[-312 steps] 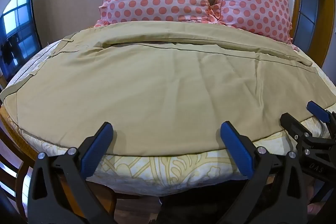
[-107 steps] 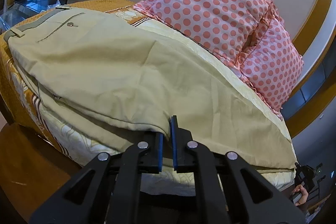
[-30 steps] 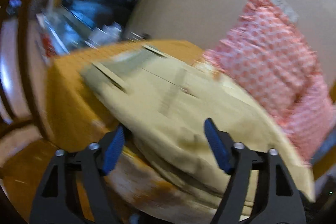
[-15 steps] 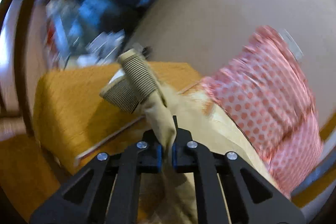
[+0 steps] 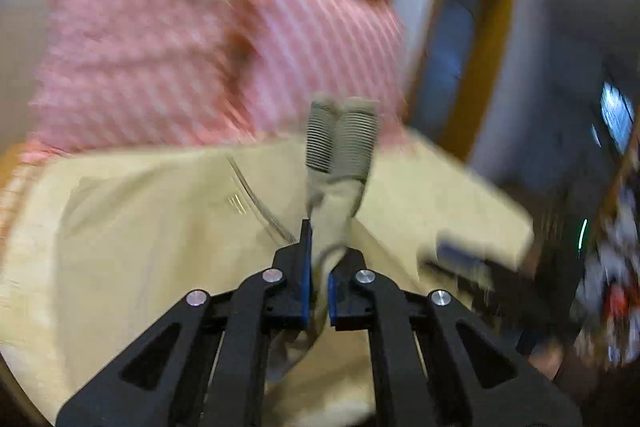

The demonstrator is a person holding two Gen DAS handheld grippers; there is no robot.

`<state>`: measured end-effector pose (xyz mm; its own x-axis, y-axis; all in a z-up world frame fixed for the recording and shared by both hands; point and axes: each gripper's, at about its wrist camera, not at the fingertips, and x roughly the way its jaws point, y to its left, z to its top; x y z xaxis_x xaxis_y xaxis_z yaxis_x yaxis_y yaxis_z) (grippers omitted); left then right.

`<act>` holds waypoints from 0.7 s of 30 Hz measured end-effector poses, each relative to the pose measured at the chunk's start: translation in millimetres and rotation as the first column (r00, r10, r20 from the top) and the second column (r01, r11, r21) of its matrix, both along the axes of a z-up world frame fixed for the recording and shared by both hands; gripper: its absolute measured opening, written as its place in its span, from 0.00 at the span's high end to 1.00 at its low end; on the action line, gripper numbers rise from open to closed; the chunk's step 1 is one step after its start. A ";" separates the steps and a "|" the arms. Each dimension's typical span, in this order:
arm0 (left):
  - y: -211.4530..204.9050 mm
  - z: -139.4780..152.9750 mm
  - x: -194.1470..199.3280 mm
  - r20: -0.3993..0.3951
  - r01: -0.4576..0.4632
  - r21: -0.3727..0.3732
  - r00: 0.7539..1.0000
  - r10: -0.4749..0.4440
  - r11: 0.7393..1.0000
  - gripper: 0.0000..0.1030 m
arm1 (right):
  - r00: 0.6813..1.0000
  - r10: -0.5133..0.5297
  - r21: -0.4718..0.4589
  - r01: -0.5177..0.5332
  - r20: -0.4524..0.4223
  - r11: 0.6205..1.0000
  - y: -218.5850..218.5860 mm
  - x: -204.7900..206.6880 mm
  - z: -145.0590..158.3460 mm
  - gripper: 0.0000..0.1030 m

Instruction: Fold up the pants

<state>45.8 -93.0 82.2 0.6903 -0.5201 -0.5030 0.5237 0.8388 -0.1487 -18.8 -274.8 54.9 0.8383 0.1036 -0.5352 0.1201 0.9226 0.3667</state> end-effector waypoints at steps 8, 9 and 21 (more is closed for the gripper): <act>-38.1 -58.4 -14.6 -0.093 0.038 0.110 0.995 -0.027 0.993 0.88 | 0.999 -0.033 0.094 0.033 0.005 0.995 -38.4 3.0 -0.1 0.22; -48.8 -59.4 -19.5 -0.081 0.042 0.135 0.996 -0.031 0.990 0.87 | 1.000 -0.016 0.130 0.015 0.008 0.991 -41.5 6.4 0.1 0.21; 104.3 -6.0 25.8 -0.126 -0.186 -0.105 0.977 0.172 0.977 0.48 | 0.946 0.221 0.250 -0.161 -0.236 0.955 -25.7 117.2 -25.7 0.28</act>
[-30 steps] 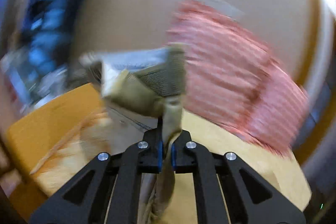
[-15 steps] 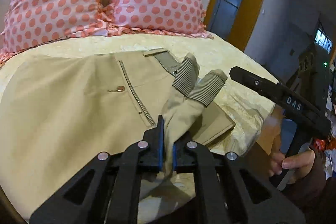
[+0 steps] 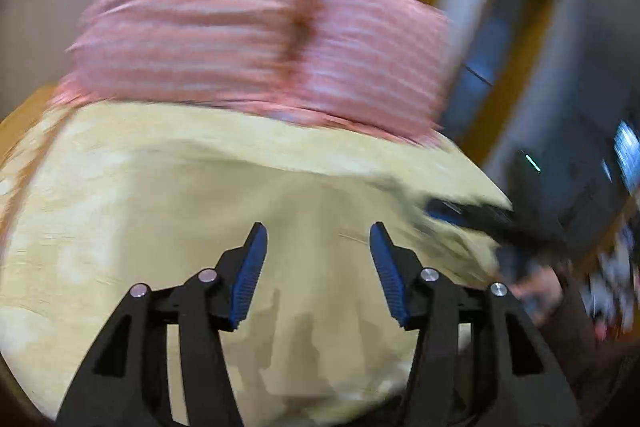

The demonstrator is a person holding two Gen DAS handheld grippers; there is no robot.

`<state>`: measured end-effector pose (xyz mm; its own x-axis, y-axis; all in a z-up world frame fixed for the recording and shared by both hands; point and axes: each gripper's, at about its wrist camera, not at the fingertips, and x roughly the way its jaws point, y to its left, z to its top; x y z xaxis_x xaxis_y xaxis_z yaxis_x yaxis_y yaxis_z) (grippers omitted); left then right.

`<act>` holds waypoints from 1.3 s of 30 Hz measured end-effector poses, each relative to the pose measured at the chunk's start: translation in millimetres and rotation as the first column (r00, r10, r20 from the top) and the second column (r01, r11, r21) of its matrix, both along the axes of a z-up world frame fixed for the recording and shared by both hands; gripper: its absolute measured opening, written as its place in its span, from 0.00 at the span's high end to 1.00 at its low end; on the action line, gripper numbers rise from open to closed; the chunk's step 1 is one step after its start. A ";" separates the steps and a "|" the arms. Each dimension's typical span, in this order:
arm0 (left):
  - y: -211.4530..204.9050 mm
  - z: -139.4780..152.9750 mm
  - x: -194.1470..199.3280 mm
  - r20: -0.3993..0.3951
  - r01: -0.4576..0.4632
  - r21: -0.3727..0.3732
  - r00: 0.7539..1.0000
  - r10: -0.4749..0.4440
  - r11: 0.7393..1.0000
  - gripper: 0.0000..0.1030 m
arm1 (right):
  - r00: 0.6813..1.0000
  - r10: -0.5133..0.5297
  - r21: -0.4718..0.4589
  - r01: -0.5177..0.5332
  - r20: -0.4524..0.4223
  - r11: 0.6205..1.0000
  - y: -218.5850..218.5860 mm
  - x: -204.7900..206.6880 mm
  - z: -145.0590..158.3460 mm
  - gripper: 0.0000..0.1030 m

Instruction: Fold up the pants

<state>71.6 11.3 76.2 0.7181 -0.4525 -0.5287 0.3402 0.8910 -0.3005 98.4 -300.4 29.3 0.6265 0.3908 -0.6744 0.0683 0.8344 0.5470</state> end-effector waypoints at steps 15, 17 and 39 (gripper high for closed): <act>70.3 -47.9 134.6 -0.327 -0.078 -0.024 0.943 0.066 0.997 0.40 | 0.995 0.037 -0.050 -0.041 -0.091 0.998 -8.2 38.6 -22.5 0.58; 70.2 -53.0 137.8 -0.348 -0.078 -0.055 0.936 0.055 0.995 0.39 | 0.996 0.058 -0.068 -0.063 -0.071 0.996 -4.9 39.1 -21.0 0.65; 39.3 -18.6 276.2 -0.234 -0.144 -0.001 0.962 0.140 0.990 0.93 | 1.000 -0.014 -0.156 0.014 -0.003 0.988 -40.5 180.8 -6.0 0.87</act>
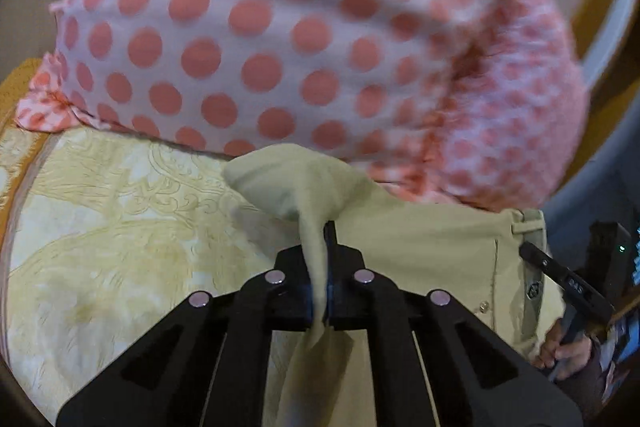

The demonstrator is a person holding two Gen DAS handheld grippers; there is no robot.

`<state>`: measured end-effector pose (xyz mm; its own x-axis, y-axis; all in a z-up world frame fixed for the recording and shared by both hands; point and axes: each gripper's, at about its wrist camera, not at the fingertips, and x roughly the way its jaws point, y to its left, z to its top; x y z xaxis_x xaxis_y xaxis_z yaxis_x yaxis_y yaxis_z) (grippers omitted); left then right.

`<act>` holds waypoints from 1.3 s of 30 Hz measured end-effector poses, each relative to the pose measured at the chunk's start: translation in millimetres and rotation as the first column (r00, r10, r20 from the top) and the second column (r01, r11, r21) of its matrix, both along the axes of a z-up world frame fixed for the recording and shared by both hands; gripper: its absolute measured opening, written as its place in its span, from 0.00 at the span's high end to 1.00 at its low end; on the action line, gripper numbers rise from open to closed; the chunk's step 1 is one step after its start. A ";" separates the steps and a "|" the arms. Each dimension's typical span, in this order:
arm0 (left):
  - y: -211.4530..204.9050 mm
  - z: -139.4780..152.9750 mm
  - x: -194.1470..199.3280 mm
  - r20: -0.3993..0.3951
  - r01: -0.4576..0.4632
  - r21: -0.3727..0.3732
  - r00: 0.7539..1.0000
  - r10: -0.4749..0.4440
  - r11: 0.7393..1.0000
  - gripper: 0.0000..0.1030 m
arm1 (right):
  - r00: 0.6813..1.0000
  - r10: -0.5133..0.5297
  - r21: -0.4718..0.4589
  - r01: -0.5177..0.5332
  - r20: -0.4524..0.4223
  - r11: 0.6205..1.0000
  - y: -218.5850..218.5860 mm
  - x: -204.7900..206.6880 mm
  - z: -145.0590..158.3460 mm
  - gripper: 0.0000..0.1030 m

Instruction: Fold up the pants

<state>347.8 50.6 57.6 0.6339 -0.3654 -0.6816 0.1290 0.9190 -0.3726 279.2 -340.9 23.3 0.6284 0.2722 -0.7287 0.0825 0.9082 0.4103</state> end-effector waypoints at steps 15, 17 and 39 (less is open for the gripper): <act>-14.3 4.2 -91.4 0.007 0.139 -0.099 0.990 -0.139 0.985 0.63 | 0.991 0.087 0.193 -0.067 -0.102 0.979 21.0 -57.4 -4.3 0.24; -25.8 -23.0 -79.9 -0.096 0.122 -0.066 0.987 -0.128 0.990 0.65 | 0.986 0.042 0.206 -0.008 -0.163 0.979 17.5 -55.7 -23.2 0.24; -57.3 -63.0 -298.3 0.157 -0.115 0.365 0.986 0.061 0.924 0.02 | 0.999 -0.049 -0.377 0.049 0.011 0.925 157.0 -234.8 -14.8 0.01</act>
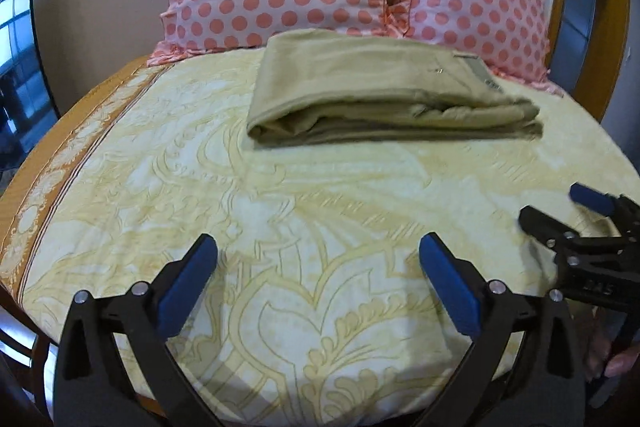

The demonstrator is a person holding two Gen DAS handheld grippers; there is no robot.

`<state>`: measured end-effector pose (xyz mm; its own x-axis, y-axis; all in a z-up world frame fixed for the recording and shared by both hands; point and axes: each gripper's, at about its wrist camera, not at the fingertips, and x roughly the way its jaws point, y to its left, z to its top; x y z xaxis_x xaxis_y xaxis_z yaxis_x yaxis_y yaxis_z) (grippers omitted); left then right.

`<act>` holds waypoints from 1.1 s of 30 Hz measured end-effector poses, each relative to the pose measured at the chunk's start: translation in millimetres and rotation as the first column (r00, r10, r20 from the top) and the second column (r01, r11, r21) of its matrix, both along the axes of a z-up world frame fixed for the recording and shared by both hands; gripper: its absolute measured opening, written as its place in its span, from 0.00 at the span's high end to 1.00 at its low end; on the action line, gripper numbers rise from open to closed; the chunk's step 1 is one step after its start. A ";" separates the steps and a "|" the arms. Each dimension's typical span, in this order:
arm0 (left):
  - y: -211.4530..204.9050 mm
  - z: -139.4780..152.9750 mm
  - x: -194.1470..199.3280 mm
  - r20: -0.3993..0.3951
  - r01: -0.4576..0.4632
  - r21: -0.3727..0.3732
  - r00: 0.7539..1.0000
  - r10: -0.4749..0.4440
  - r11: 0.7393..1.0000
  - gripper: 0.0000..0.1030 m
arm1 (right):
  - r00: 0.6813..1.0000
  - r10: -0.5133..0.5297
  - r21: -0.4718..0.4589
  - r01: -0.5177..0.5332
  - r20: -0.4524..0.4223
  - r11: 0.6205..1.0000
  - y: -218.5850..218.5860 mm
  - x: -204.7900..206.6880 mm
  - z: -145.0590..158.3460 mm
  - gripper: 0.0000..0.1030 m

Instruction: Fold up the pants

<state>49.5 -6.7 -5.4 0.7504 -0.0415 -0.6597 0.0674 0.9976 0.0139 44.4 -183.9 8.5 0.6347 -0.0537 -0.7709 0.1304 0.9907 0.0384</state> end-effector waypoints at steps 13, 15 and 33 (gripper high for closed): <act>-1.8 -6.9 -11.2 0.080 0.000 0.014 0.997 -0.001 1.000 0.02 | 0.997 -0.044 -0.020 0.045 0.066 0.999 5.5 -6.2 -3.7 0.01; -1.4 -7.0 -11.3 0.081 0.002 0.015 0.997 -0.003 1.000 0.02 | 0.997 -0.046 -0.021 0.047 0.065 0.999 6.2 -6.0 -3.8 0.01; -0.2 -6.5 -10.6 0.083 0.003 0.014 0.997 -0.004 1.000 0.02 | 0.997 -0.044 -0.021 0.046 0.061 0.999 5.7 -5.3 -3.5 0.01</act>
<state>38.9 -6.9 -12.0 0.8026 -0.0358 -0.5954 0.0693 0.9970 0.0334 39.1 -178.1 4.9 0.6769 -0.0997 -0.7293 0.1730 0.9846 0.0260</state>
